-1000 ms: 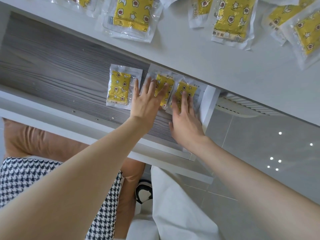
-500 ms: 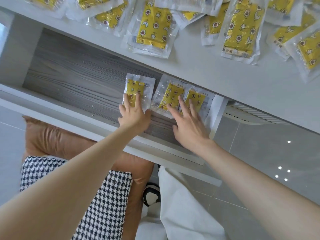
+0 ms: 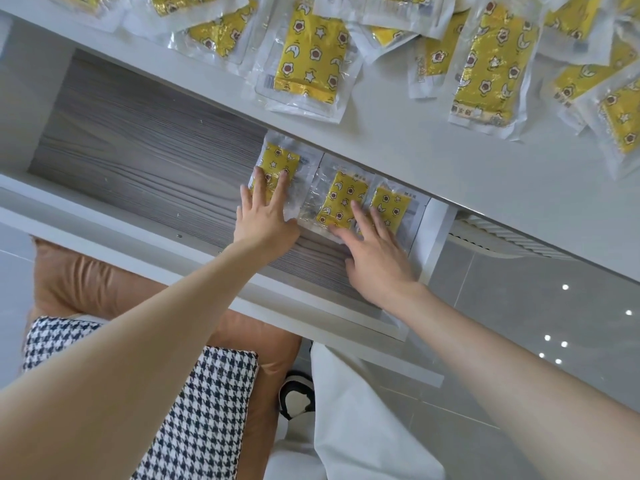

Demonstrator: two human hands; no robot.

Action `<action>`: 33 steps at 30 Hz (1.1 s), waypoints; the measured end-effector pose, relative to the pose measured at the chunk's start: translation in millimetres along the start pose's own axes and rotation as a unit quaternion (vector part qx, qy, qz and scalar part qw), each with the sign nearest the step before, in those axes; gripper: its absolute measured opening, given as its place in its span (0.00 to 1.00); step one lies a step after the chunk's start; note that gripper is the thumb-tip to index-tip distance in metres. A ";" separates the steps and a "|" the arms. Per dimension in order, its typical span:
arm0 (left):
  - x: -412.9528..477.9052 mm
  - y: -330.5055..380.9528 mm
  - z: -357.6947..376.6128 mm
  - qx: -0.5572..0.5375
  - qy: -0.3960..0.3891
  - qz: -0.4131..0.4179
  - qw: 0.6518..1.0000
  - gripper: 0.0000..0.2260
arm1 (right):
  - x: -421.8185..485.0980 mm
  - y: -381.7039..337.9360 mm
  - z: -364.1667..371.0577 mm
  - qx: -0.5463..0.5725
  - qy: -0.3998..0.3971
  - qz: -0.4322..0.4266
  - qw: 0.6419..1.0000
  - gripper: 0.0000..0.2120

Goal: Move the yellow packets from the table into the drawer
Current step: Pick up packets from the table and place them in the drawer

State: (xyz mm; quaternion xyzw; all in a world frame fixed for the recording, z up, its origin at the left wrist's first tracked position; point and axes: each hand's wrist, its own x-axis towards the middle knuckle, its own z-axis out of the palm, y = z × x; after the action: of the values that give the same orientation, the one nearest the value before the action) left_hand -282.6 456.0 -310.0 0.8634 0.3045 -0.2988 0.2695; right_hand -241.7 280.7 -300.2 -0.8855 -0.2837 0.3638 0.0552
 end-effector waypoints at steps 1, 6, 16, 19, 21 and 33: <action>-0.2 -2.2 0.0 0.011 0.013 0.004 1.000 0.38 | 0.1 -0.2 0.0 0.000 0.001 0.000 1.000 0.31; 2.5 -8.9 -1.1 0.181 0.099 0.053 0.977 0.39 | -0.6 -2.1 -1.0 -0.003 0.004 -0.002 1.000 0.30; 14.4 -5.0 9.6 0.377 0.095 0.063 0.919 0.29 | -0.9 -7.4 2.4 -0.012 0.010 0.002 1.000 0.30; 10.7 -4.6 4.5 0.357 0.092 0.098 0.924 0.27 | -0.1 -7.5 2.5 -0.010 0.005 0.001 1.000 0.30; 8.7 -5.3 -1.8 0.341 0.097 0.117 0.928 0.28 | 0.2 -7.0 3.2 -0.011 0.006 0.000 1.000 0.30; 0.5 4.9 9.4 0.217 0.123 0.136 0.959 0.11 | 0.4 -7.6 4.5 -0.017 0.000 0.007 1.000 0.30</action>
State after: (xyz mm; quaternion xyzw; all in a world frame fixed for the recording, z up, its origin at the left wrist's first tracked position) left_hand -282.2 446.9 -315.4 0.9643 0.1432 -0.2100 0.0745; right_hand -248.1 286.7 -301.4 -0.8884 -0.2831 0.3595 0.0377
